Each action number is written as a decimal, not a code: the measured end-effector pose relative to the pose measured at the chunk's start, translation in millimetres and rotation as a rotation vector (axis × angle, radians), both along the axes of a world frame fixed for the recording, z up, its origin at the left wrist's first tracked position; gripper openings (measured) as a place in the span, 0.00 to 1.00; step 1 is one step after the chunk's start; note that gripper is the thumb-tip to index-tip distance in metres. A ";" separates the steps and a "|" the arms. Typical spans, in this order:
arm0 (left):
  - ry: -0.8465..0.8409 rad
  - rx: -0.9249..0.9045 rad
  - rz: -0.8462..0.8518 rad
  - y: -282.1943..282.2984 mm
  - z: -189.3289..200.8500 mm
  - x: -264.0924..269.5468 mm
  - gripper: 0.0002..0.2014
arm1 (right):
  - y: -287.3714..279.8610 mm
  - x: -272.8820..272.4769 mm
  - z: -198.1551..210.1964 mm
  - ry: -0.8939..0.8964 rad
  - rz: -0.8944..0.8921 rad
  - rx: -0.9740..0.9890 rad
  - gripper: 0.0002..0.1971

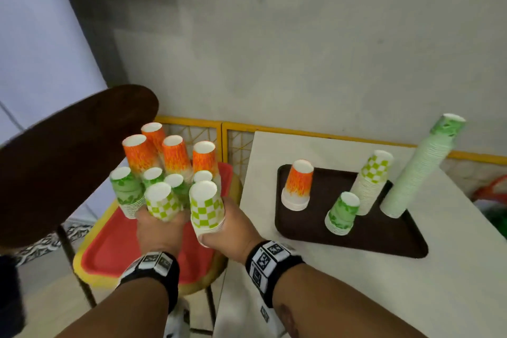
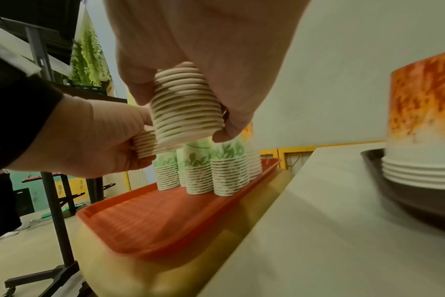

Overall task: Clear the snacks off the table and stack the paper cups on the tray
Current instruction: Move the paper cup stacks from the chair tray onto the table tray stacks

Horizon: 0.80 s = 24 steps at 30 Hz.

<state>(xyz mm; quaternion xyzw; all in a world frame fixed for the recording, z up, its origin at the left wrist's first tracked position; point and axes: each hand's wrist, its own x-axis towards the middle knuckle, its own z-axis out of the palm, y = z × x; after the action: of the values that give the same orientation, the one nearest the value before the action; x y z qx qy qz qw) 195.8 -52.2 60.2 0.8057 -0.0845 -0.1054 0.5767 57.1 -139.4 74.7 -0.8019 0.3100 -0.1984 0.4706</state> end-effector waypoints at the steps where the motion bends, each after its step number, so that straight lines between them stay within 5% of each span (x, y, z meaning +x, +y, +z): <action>1: -0.012 -0.018 0.004 -8.4 6.3 -15.3 0.38 | -6.7 -14.1 5.1 -0.001 0.009 -0.011 0.34; 10: -0.099 -0.153 -0.033 -139.1 91.5 -159.5 0.33 | -98.9 -158.5 82.2 -0.103 -0.076 -0.106 0.29; 17: -0.122 -0.397 -0.183 -218.2 139.3 -253.8 0.28 | -178.7 -245.2 144.9 -0.275 -0.287 -0.199 0.35; 24: -0.127 -0.425 -0.307 -258.7 148.0 -280.7 0.28 | -248.3 -279.4 143.2 -0.300 -0.483 -0.232 0.35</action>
<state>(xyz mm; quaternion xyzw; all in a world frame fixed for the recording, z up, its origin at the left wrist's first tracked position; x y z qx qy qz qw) -84.9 -310.9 208.2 0.6493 -0.2619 -0.1207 0.7038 -222.3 -387.7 217.9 -0.7152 0.3938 -0.4548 0.3557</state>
